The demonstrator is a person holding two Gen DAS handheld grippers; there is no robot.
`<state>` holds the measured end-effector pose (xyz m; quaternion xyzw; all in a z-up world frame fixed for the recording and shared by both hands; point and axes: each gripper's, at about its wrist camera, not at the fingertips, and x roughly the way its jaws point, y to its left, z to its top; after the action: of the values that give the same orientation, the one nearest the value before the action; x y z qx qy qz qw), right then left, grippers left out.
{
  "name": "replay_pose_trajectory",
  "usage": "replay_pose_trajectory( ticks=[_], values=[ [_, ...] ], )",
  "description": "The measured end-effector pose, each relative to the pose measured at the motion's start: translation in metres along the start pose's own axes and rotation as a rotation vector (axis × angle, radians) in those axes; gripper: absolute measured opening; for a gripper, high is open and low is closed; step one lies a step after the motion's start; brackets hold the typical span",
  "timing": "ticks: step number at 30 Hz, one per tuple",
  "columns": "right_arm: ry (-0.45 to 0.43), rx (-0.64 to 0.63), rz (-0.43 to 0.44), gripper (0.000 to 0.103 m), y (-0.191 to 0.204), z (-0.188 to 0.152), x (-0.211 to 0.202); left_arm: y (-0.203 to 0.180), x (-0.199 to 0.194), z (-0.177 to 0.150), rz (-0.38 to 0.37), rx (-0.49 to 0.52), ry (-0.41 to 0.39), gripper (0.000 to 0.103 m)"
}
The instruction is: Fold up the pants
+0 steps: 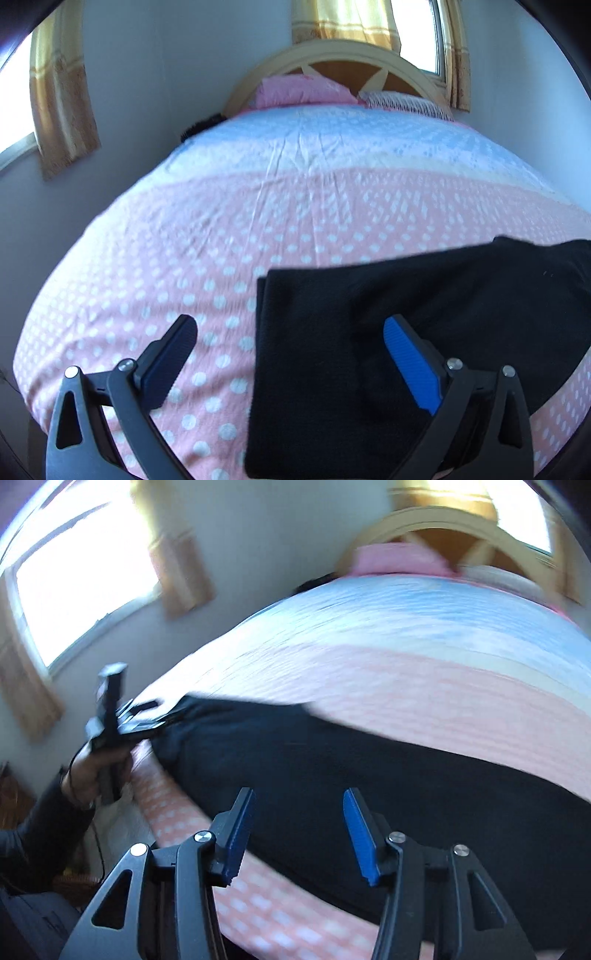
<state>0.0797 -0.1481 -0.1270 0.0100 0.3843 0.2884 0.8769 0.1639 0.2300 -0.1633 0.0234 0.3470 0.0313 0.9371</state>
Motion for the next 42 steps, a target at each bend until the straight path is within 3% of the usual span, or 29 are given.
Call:
replay_pose_trajectory(
  ticks=[7,11,16,21,24,26,29,33,34,37,42],
  values=[
    [-0.145,0.398,-0.248,0.052,-0.15,-0.058,-0.117,-0.038,-0.029,0.013,-0.049,0.043,-0.088,0.103],
    [-0.247,0.653,-0.468,0.052,-0.235,-0.111,-0.193,-0.065,-0.027,0.013,-0.099,0.088,-0.074,0.103],
    [-0.278,0.802,-0.592,0.052,-0.3,-0.148,-0.239,-0.083,-0.017,0.009,-0.105,0.099,-0.043,0.103],
    [-0.255,0.887,-0.493,0.052,-0.346,-0.165,-0.235,-0.097,-0.012,0.006,-0.103,0.081,-0.018,0.103],
    [-0.287,0.869,-0.456,0.052,-0.346,-0.164,-0.235,-0.104,-0.009,0.003,-0.098,0.074,-0.004,0.103],
    [-0.313,0.866,-0.368,0.052,-0.347,-0.165,-0.232,-0.11,-0.008,0.003,-0.1,0.07,0.001,0.103],
    [-0.301,0.851,-0.371,0.052,-0.35,-0.166,-0.224,-0.12,-0.008,0.005,-0.11,0.07,-0.001,0.103],
    [-0.325,0.893,-0.295,0.052,-0.362,-0.169,-0.22,-0.129,-0.007,0.006,-0.126,0.07,0.002,0.103],
    [-0.32,0.886,-0.293,0.05,-0.36,-0.167,-0.219,-0.132,-0.006,0.006,-0.13,0.071,0.003,0.103],
    [-0.278,0.858,-0.301,0.017,-0.356,-0.161,-0.219,-0.138,-0.008,0.008,-0.146,0.063,0.0,0.103],
    [-0.304,0.775,-0.358,0.015,-0.332,-0.134,-0.22,-0.148,-0.018,0.014,-0.231,0.037,-0.009,0.103]
  ],
)
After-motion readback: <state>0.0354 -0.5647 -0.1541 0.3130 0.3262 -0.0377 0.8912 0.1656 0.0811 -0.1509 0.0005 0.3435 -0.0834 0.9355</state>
